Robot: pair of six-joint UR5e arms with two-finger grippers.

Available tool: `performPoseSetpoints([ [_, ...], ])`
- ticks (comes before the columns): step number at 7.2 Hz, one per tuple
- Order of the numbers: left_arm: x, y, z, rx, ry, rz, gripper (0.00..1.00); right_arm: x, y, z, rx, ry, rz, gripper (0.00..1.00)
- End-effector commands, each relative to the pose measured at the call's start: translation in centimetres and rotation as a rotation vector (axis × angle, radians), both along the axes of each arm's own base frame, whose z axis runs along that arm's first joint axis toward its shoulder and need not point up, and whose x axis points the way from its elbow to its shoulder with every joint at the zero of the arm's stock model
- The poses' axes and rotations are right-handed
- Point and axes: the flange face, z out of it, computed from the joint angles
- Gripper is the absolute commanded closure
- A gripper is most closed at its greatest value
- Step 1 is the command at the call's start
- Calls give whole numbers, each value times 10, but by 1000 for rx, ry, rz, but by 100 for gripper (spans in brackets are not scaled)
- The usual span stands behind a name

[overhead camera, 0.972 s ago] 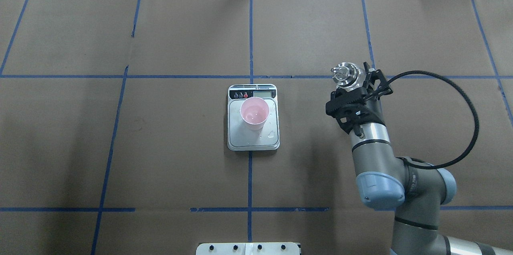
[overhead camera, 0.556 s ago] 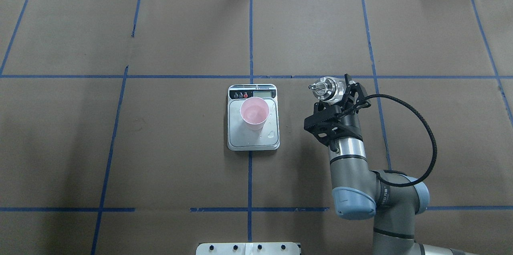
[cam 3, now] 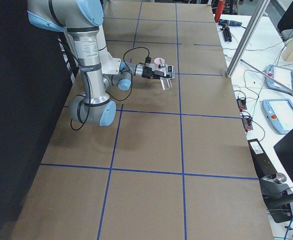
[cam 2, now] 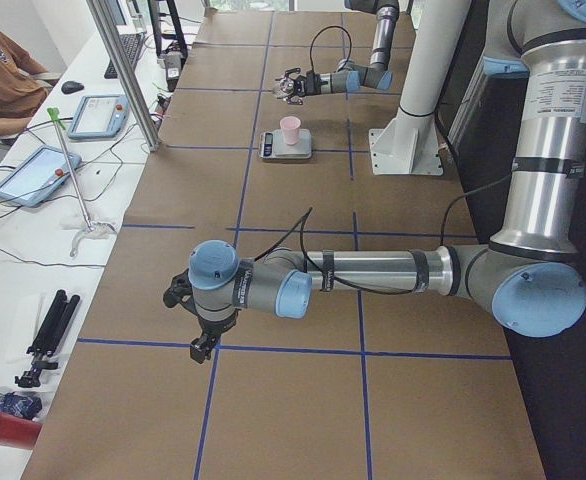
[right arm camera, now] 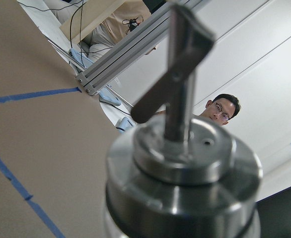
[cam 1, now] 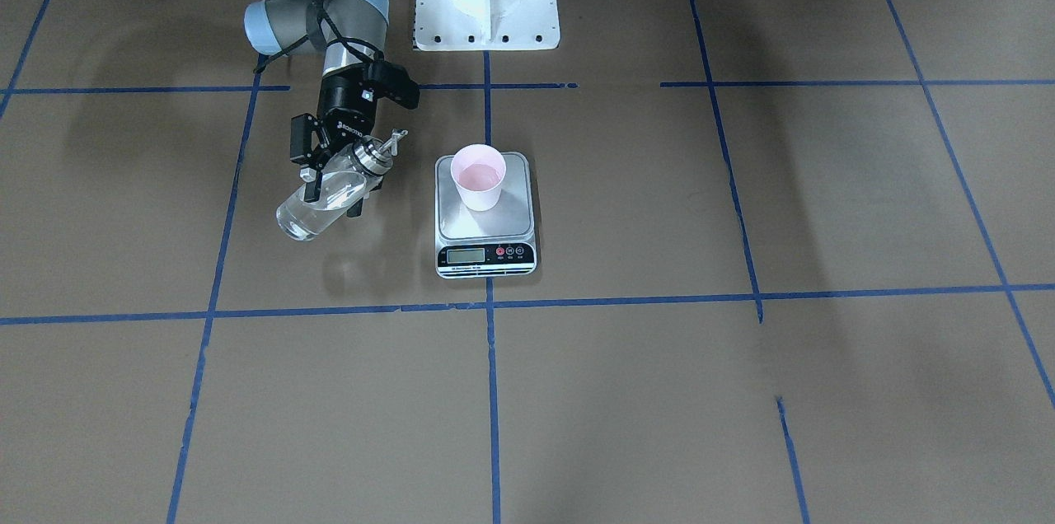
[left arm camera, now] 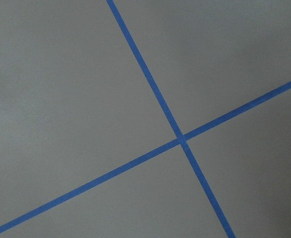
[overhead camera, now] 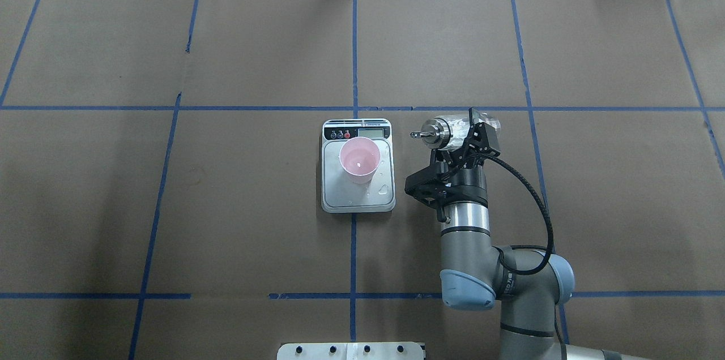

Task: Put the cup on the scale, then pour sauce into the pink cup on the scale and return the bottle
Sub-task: 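Tilt the dispenser spout down over the pink cup with the right gripper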

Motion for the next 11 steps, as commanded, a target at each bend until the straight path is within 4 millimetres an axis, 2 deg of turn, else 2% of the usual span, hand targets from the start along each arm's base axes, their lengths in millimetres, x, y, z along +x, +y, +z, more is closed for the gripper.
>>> performPoseSetpoints([
  [1,-1,-2,-1,6,-9,1,0,-4,-1,-3,23,150,22,100],
  [3,-1,-2,-3,9,-9,1,0,-2,0,-4,44,274,39,100],
  [4,-1,-3,-4,12,-9,1,0,-7,2,2,59,316,57,100],
  [6,-1,-3,-4,13,-11,1,0,-19,0,-11,72,378,72,100],
  [8,-1,-3,-4,11,-11,1,0,-19,0,-12,72,446,71,100],
  [11,-1,-3,-4,14,-13,1,0,-24,-1,-24,76,566,81,100],
])
